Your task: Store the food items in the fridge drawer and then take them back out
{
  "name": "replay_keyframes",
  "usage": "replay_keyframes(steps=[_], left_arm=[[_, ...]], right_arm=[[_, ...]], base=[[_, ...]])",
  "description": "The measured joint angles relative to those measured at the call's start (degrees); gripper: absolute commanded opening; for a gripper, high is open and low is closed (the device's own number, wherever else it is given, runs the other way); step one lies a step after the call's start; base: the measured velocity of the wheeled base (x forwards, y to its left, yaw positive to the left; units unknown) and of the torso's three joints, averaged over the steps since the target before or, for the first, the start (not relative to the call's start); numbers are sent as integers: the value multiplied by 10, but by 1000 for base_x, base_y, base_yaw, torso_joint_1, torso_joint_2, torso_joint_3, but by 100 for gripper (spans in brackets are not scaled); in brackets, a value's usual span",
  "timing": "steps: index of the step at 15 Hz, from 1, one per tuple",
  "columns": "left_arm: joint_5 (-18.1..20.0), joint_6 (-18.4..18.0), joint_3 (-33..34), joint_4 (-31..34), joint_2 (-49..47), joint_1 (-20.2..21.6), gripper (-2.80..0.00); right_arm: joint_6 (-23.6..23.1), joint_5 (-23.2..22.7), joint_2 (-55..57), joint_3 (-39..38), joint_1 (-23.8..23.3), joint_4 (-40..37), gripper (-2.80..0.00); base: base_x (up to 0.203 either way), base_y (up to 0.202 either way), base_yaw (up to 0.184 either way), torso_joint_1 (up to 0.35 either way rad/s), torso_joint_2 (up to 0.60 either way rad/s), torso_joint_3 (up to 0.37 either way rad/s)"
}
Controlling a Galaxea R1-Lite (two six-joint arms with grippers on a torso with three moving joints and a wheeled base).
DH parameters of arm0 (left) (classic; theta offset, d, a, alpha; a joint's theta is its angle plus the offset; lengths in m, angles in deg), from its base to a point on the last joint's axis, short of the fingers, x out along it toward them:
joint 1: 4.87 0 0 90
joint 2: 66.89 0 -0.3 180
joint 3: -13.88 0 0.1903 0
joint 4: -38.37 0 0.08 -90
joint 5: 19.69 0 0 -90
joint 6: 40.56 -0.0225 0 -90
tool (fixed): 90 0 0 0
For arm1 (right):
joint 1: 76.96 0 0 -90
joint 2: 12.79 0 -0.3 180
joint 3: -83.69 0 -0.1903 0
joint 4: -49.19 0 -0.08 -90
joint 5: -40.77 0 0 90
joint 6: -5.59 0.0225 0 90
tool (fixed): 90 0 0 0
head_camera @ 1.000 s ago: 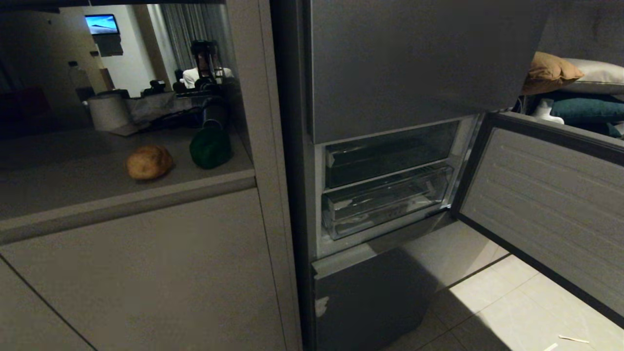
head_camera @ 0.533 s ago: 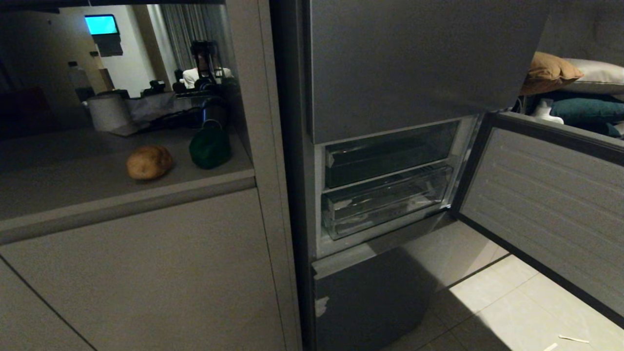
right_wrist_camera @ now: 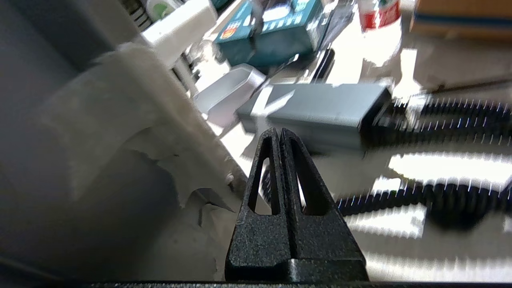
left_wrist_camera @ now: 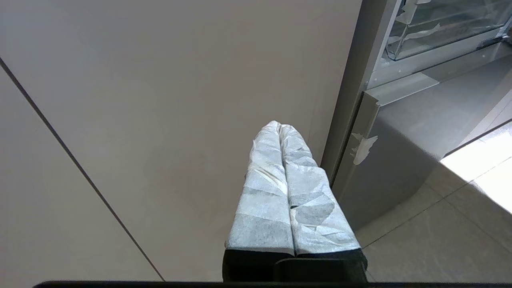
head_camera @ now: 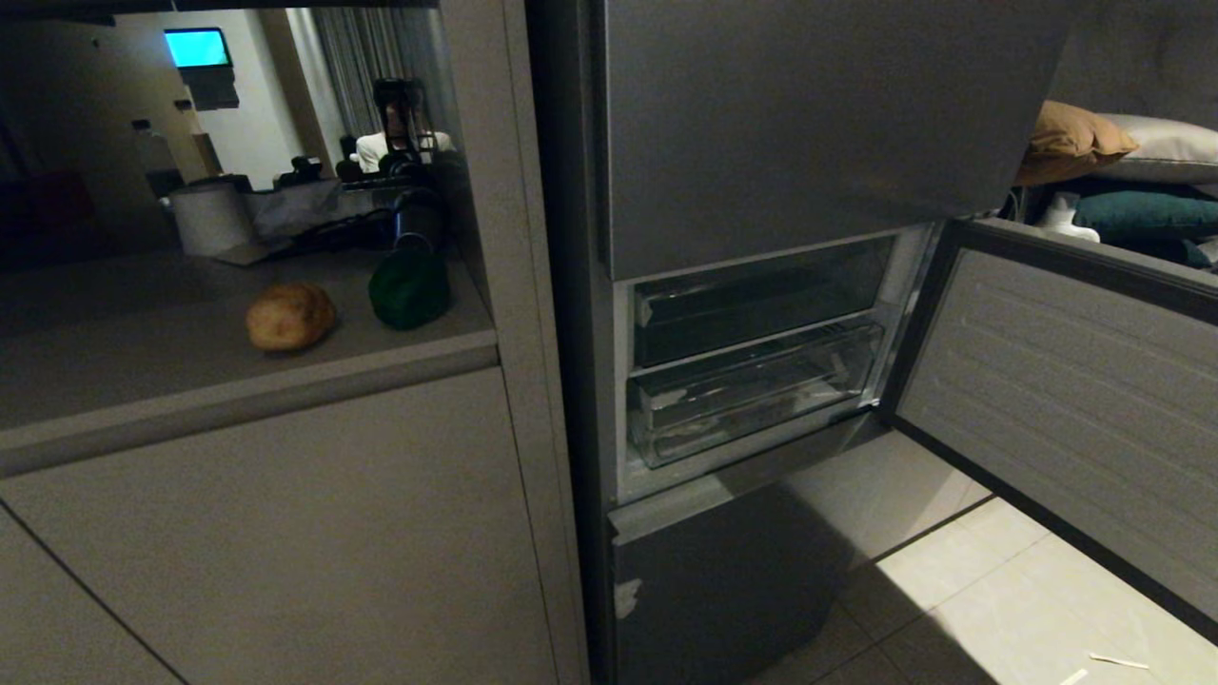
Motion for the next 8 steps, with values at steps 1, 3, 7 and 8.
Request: replay_keyframes(steps=[1,3,7,8], left_arm=[[0,0,0,0,0,0,-280],[0,0,0,0,0,0,-280],[0,0,0,0,0,0,-280],[0,0,0,0,0,0,-280]], right_arm=[[-1,-5,-13,-20,0,0,-280],[-1,-8,-43,-55,-1,-2,-280],[-5,-9,-122,-136,-2,0,-280],[-14,-9,-142,-160,-3,1,-280]], base=[[0,0,0,0,0,0],[0,0,0,0,0,0],[0,0,0,0,0,0],[0,0,0,0,0,0]])
